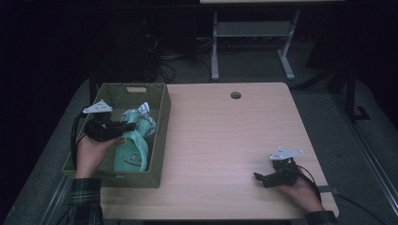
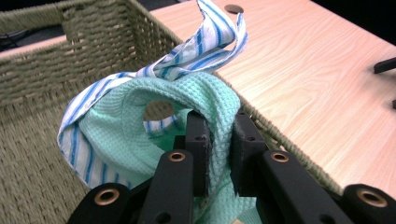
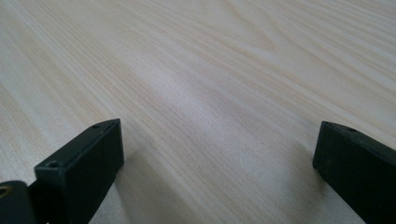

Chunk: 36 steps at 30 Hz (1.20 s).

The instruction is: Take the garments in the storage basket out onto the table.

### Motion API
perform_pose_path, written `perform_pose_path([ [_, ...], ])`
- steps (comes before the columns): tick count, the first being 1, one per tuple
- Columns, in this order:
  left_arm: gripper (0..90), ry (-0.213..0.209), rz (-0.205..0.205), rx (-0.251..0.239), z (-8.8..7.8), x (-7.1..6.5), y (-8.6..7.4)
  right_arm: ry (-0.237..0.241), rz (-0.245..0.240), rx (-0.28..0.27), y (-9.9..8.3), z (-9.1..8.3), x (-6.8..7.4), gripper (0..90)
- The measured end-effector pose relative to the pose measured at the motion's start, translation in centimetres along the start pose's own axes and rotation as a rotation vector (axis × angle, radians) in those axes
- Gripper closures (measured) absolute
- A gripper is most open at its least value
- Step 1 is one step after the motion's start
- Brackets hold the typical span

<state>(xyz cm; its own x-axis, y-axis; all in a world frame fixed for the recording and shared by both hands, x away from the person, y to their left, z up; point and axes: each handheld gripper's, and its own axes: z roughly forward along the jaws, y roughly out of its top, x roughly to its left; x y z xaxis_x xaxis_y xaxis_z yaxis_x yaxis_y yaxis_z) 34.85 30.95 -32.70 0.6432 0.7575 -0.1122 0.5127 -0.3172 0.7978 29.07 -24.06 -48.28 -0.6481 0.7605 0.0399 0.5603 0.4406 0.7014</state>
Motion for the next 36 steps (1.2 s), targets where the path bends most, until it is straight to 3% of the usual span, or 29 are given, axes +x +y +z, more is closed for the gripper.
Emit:
perform_pose_path([
  [15, 79.0, -0.066, 0.027, -0.064, -1.6, -0.7, 3.1, 0.0, -0.002, 0.001, 0.0, 0.0, 0.0, 1.5],
  [36, 79.1, -0.144, 0.107, -0.119, -2.6, -3.4, 8.5, -0.001, 0.0, -0.002, 0.0, 0.0, 0.0, 1.5],
])
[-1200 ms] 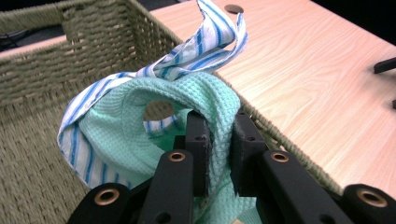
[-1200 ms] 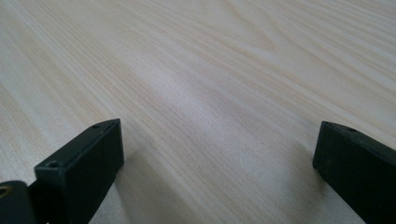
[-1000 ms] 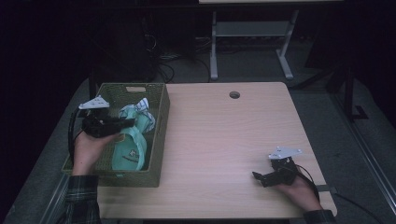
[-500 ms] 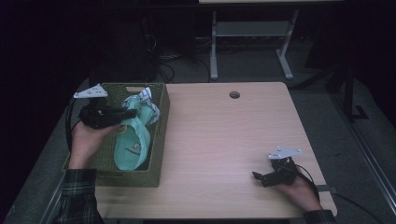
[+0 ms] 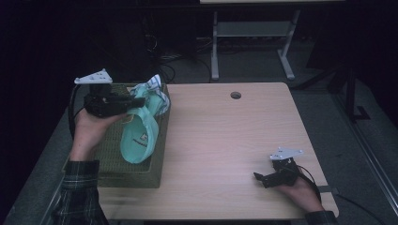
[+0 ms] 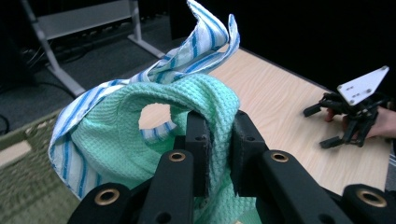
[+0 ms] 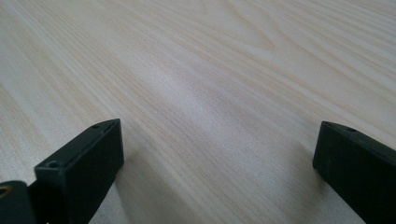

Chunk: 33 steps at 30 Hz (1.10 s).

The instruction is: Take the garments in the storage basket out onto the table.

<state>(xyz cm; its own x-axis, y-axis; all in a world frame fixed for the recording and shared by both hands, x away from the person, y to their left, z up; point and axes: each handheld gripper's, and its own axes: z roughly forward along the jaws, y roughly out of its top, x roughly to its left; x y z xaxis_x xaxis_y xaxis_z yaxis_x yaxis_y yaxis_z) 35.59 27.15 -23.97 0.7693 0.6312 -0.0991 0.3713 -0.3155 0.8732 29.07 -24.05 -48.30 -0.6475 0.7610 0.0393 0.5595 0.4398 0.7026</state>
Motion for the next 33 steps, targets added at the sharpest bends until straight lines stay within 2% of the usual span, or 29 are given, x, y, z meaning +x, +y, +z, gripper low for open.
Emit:
perform_pose_path([
  [6, 79.1, -0.047, 0.029, -0.018, 0.8, -1.1, 1.7, 0.0, 0.0, 0.0, 0.0, 0.0, 0.0, 1.5],
  [20, 79.1, -0.118, 0.069, -0.025, 3.7, -3.3, 3.9, 0.0, 0.0, 0.0, 0.0, 0.0, 0.0, 1.5],
  [33, 79.1, -0.171, 0.093, -0.011, 7.0, -5.0, 4.8, 0.0, 0.0, 0.0, 0.0, 0.0, 0.0, 1.5],
])
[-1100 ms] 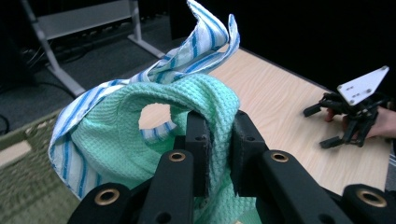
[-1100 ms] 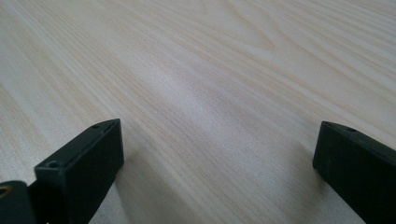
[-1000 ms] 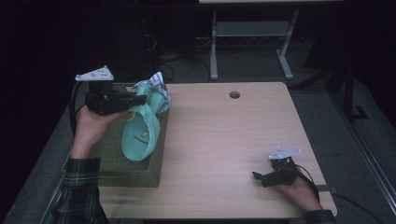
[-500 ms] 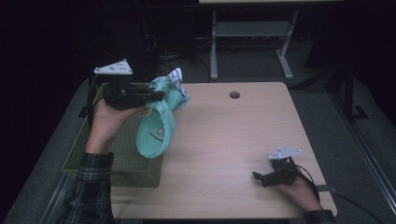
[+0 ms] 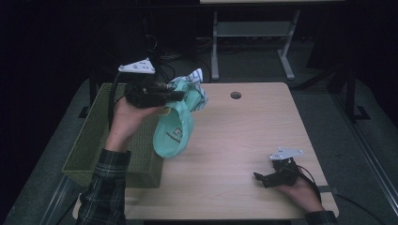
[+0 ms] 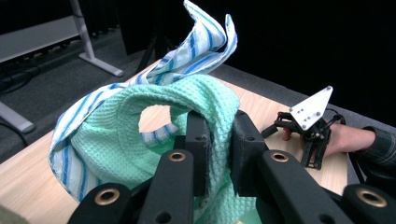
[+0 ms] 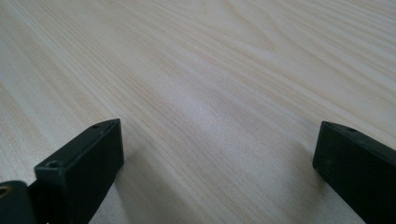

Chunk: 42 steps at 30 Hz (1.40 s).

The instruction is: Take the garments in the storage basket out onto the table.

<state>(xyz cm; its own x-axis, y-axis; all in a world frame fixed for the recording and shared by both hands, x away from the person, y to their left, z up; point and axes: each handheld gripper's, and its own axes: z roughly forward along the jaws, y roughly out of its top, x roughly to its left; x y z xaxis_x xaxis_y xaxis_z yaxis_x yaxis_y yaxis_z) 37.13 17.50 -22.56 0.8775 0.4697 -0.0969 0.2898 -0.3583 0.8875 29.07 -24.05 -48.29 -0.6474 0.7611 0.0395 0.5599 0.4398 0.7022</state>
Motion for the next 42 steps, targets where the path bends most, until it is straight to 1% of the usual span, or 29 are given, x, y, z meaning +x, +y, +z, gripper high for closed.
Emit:
perform_pose_path([
  [1, 79.1, -0.006, 0.003, 0.002, 0.6, -0.2, 0.1, 0.0, 0.0, 0.0, 0.0, 0.0, 0.0, 1.5],
  [2, 79.1, -0.006, 0.003, 0.002, 0.6, -0.2, 0.1, 0.0, 0.0, 0.0, 0.0, 0.0, 0.0, 1.5],
  [4, 79.1, -0.017, 0.008, 0.006, 1.3, -0.4, 0.1, 0.0, 0.0, 0.0, 0.0, 0.0, 0.0, 1.5],
  [5, 79.1, -0.026, 0.011, 0.011, 1.9, -0.6, 0.2, 0.001, 0.003, -0.001, 0.0, 0.0, 0.0, 1.5],
  [6, 79.1, -0.026, 0.011, 0.011, 1.9, -0.6, 0.2, 0.001, 0.003, -0.001, 0.0, 0.0, 0.0, 1.5],
  [7, 79.2, -0.035, 0.012, 0.013, 2.6, -0.8, 0.2, 0.002, 0.004, -0.001, 0.0, 0.0, 0.0, 1.5],
  [8, 79.1, -0.035, 0.012, 0.013, 2.6, -0.8, 0.2, 0.002, 0.004, -0.001, 0.0, 0.0, 0.0, 1.5],
  [9, 79.1, -0.043, 0.012, 0.018, 3.3, -1.0, 0.2, 0.002, 0.005, 0.0, 0.0, 0.0, 0.0, 1.5],
  [10, 79.2, -0.043, 0.012, 0.018, 3.3, -1.0, 0.2, 0.002, 0.005, 0.0, 0.0, 0.0, 0.0, 1.5],
  [11, 79.2, -0.05, 0.009, 0.017, 4.0, -1.2, 0.1, 0.002, 0.006, 0.0, 0.0, 0.0, 0.0, 1.5],
  [14, 79.5, -0.059, 0.009, 0.019, 4.6, -1.3, 0.1, 0.002, 0.006, 0.0, 0.0, 0.0, 0.0, 1.5],
  [15, 79.5, -0.065, 0.009, 0.022, 5.3, -1.5, 0.0, 0.002, 0.005, 0.0, 0.0, 0.0, 0.0, 1.5],
  [16, 79.5, -0.065, 0.009, 0.022, 5.3, -1.5, 0.0, 0.002, 0.005, 0.0, 0.0, 0.0, 0.0, 1.5],
  [18, 79.6, -0.072, 0.014, 0.026, 6.3, -1.8, -0.1, 0.002, 0.006, 0.0, 0.0, 0.0, 0.0, 1.5],
  [20, 79.8, -0.073, 0.017, 0.027, 6.6, -1.9, -0.1, 0.001, 0.004, 0.001, 0.0, 0.0, 0.0, 1.5],
  [22, 79.9, -0.073, 0.024, 0.032, 7.6, -2.2, -0.3, 0.001, 0.004, 0.001, 0.0, 0.0, 0.0, 1.5],
  [23, 79.9, -0.073, 0.024, 0.032, 7.6, -2.2, -0.3, 0.001, 0.004, 0.001, 0.0, 0.0, 0.0, 1.5],
  [28, 79.9, -0.077, 0.035, 0.051, 9.4, -2.7, -0.7, 0.0, 0.002, -0.001, 0.0, 0.0, 0.0, 1.5],
  [31, 79.9, -0.084, 0.026, 0.059, 10.8, -3.0, -1.2, 0.001, 0.002, -0.001, 0.0, 0.0, 0.0, 1.5],
  [32, 79.9, -0.084, 0.026, 0.059, 10.8, -3.0, -1.2, 0.001, 0.002, -0.001, 0.0, 0.0, 0.0, 1.5],
  [34, 79.9, -0.088, 0.03, 0.065, 11.6, -3.1, -1.5, 0.0, -0.001, -0.002, 0.0, 0.0, 0.0, 1.5],
  [35, 79.9, -0.092, 0.02, 0.07, 12.3, -3.4, -1.8, 0.0, -0.001, -0.001, 0.0, 0.0, 0.0, 1.5],
  [36, 79.9, -0.092, 0.02, 0.07, 12.3, -3.4, -1.8, 0.0, -0.001, -0.001, 0.0, 0.0, 0.0, 1.5],
  [37, 79.9, -0.093, 0.03, 0.078, 13.0, -3.5, -2.1, 0.0, 0.0, -0.001, 0.0, 0.0, 0.0, 1.5],
  [38, 79.9, -0.093, 0.03, 0.078, 13.0, -3.5, -2.1, 0.0, 0.0, -0.001, 0.0, 0.0, 0.0, 1.5],
  [39, 79.9, -0.097, 0.027, 0.088, 13.7, -3.7, -2.4, 0.0, 0.0, -0.002, 0.0, 0.0, 0.0, 1.5],
  [41, 79.9, -0.102, 0.022, 0.096, 14.4, -3.8, -2.7, 0.0, -0.001, -0.001, 0.0, 0.0, 0.0, 1.5],
  [42, 79.9, -0.102, 0.022, 0.096, 14.4, -3.8, -2.7, 0.0, -0.001, -0.001, 0.0, 0.0, 0.0, 1.5],
])
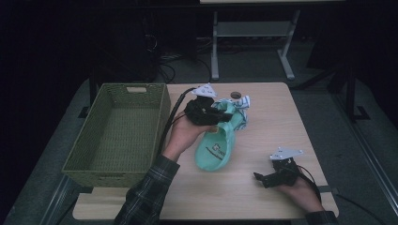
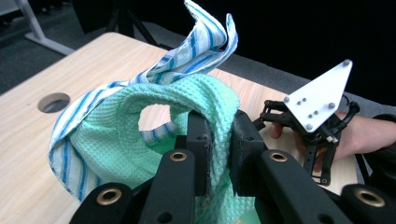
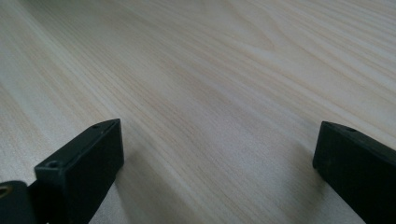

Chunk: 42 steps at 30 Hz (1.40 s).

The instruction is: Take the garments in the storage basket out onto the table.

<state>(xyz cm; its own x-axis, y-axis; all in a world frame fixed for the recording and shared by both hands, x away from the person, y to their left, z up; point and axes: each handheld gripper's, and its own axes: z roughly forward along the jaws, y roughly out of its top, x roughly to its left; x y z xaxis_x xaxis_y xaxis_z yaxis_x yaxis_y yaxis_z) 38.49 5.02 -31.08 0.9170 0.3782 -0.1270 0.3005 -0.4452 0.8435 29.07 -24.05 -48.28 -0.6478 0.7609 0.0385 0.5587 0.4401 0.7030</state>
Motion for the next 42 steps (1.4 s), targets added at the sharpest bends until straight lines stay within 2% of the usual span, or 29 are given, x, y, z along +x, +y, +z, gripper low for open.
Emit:
perform_pose_path([
  [3, 79.9, -0.001, -0.002, 0.025, 1.5, -0.1, -0.7, 0.0, 0.003, -0.001, 0.0, 0.0, 0.0, 1.5],
  [4, 79.9, -0.001, -0.002, 0.025, 1.5, -0.1, -0.7, 0.0, 0.003, -0.001, 0.0, 0.0, 0.0, 1.5],
  [7, 79.9, -0.018, -0.019, 0.049, 3.2, 0.1, -1.6, 0.001, 0.002, -0.001, 0.0, 0.0, 0.0, 1.5],
  [8, 79.9, -0.018, -0.019, 0.049, 3.2, 0.1, -1.6, 0.001, 0.002, -0.001, 0.0, 0.0, 0.0, 1.5],
  [9, 79.9, -0.026, -0.021, 0.061, 3.9, 0.1, -2.0, 0.001, 0.001, -0.002, 0.0, 0.0, 0.0, 1.5],
  [15, 79.9, -0.035, -0.028, 0.092, 5.9, 0.1, -3.3, -0.002, -0.003, 0.0, 0.0, 0.0, 0.0, 1.5],
  [19, 79.8, -0.048, -0.029, 0.117, 6.7, 0.2, -4.0, 0.0, 0.001, 0.001, 0.0, 0.0, 0.0, 1.5],
  [21, 79.8, -0.044, -0.027, 0.142, 7.4, 0.2, -4.8, 0.0, 0.0, 0.001, 0.0, 0.0, 0.0, 1.5],
  [31, 79.6, -0.03, -0.047, 0.204, 9.5, 0.5, -7.3, 0.0, 0.001, 0.002, 0.0, 0.0, 0.0, 1.5],
  [38, 79.4, -0.026, -0.039, 0.251, 10.9, 0.4, -8.8, 0.001, 0.003, 0.001, 0.0, 0.0, 0.0, 1.5],
  [39, 79.3, -0.019, -0.031, 0.277, 11.4, 0.4, -9.3, 0.001, 0.004, 0.001, 0.0, 0.0, 0.0, 1.5],
  [40, 79.2, -0.019, -0.031, 0.277, 11.4, 0.4, -9.3, 0.001, 0.004, 0.001, 0.0, 0.0, 0.0, 1.5],
  [41, 79.1, -0.012, -0.019, 0.307, 11.8, 0.3, -9.7, 0.0, 0.002, 0.002, 0.0, 0.0, 0.0, 1.5],
  [42, 79.0, -0.012, -0.019, 0.307, 11.8, 0.3, -9.7, 0.0, 0.002, 0.002, 0.0, 0.0, 0.0, 1.5],
])
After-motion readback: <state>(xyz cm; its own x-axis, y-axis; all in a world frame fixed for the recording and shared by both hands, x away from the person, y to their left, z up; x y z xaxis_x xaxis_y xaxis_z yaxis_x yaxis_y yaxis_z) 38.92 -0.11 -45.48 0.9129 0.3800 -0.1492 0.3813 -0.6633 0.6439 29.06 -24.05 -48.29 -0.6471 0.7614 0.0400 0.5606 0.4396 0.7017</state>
